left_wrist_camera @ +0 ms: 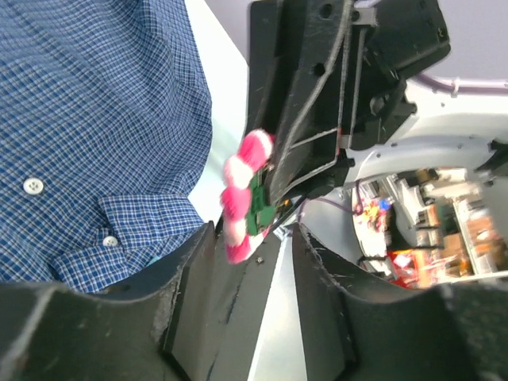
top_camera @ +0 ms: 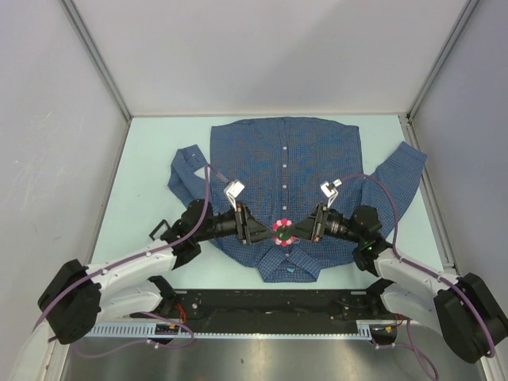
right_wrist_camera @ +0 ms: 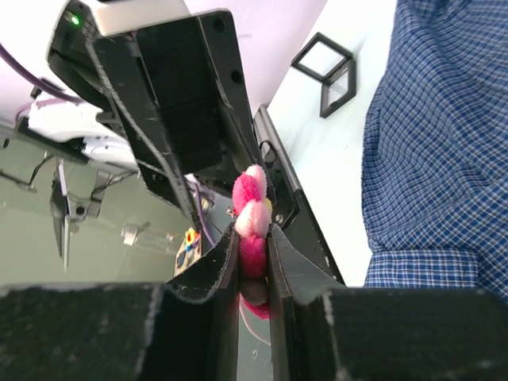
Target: Remove the brooch from the garment
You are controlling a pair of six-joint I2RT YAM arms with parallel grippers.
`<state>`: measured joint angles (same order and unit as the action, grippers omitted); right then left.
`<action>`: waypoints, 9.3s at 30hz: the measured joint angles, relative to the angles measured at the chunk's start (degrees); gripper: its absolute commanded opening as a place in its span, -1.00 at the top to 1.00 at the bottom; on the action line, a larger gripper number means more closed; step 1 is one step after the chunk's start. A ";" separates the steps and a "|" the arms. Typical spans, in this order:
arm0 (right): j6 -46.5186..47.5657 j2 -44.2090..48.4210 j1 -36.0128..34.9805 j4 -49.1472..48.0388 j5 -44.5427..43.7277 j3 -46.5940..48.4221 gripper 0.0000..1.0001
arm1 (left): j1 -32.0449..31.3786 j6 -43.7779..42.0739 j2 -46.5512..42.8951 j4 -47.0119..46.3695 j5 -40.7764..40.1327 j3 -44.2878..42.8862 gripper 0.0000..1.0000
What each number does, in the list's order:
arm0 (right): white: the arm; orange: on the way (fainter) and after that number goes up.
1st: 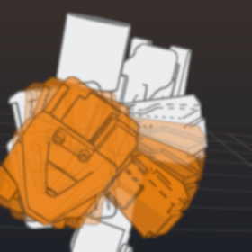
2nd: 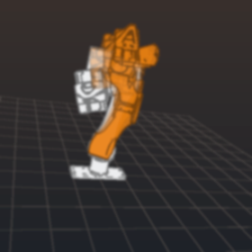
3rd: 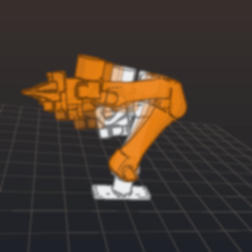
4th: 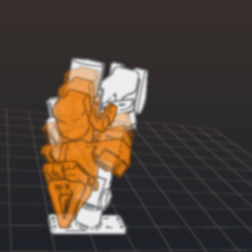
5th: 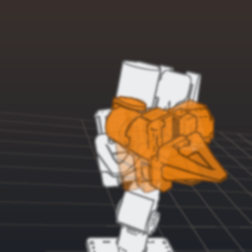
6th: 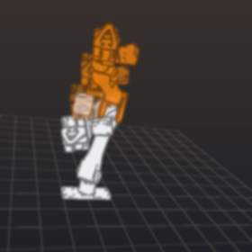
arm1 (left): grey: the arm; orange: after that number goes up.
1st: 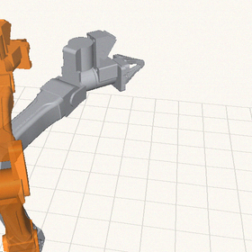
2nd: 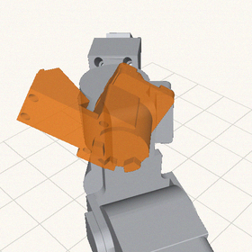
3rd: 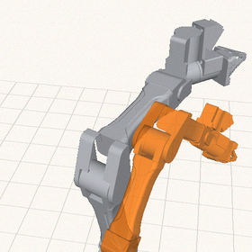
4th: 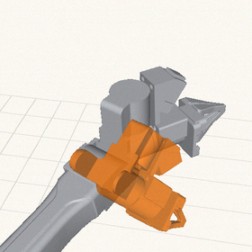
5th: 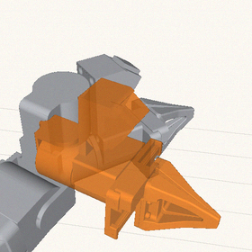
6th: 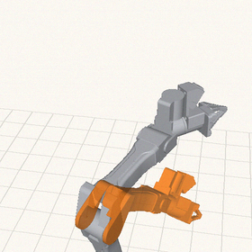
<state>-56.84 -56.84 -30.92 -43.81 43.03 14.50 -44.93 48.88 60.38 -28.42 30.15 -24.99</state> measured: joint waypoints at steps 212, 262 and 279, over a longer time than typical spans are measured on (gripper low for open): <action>10.56 2.05 -1.75 10.78 13.86 0.20 1.00 | -2.99 6.58 17.97 -13.81 20.09 -3.34 0.16; 9.20 4.26 -1.97 12.79 0.48 4.11 -0.41 | -0.02 -3.19 -4.20 15.61 -2.95 -4.68 1.00; 21.09 4.85 7.37 30.73 -8.92 5.16 -0.45 | 1.20 -7.23 0.52 90.23 -53.64 -30.36 1.00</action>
<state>-35.75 -51.99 -23.55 -13.08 34.11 19.66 -43.72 41.65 60.90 61.80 -23.49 -55.35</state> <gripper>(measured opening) 0.726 0.015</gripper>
